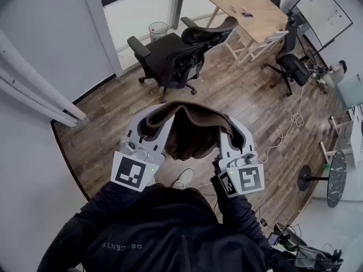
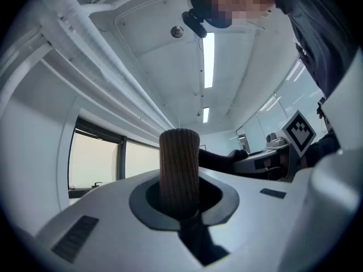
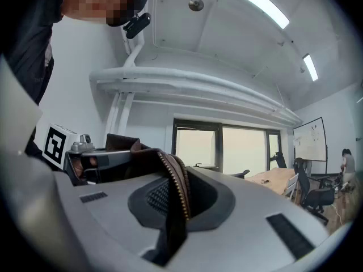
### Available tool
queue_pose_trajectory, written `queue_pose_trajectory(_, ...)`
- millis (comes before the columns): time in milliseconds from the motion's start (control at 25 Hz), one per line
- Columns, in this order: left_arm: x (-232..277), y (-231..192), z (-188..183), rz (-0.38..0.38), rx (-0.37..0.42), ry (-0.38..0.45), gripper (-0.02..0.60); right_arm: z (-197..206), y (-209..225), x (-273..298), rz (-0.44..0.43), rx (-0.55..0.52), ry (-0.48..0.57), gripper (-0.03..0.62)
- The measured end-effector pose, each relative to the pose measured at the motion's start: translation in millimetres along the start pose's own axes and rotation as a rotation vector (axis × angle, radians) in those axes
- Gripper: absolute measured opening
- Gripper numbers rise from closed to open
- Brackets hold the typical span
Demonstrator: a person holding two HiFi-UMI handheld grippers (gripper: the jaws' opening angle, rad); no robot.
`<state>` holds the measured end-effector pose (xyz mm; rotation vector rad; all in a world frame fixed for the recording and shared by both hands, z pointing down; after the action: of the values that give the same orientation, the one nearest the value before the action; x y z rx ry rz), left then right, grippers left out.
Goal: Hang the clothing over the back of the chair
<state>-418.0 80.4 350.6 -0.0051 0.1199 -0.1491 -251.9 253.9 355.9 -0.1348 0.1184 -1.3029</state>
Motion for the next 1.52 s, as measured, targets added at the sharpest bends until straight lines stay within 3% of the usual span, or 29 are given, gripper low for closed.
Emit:
queue_pose_trajectory(800,20,21,-2,0.017,-0.018,0.002,0.052,1,27,-9,-0.011,-0.01,-0.012,0.029)
queue_pose_trajectory(1520,95,77,-10,-0.02,0.006,0.04,0.052,2,126,-21,-0.07,-0.037,0.05,0.029)
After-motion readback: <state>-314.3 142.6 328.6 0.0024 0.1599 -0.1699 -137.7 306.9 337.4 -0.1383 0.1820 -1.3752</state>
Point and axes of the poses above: the fingertips, and each gripper's own axes: x forward along the fingers, y to its right, z out of its underside, the point moved 10 cm from there along -x, backward along the fingers, and after that the axes turned 7 degrees about -x, right-handed, at the moved point
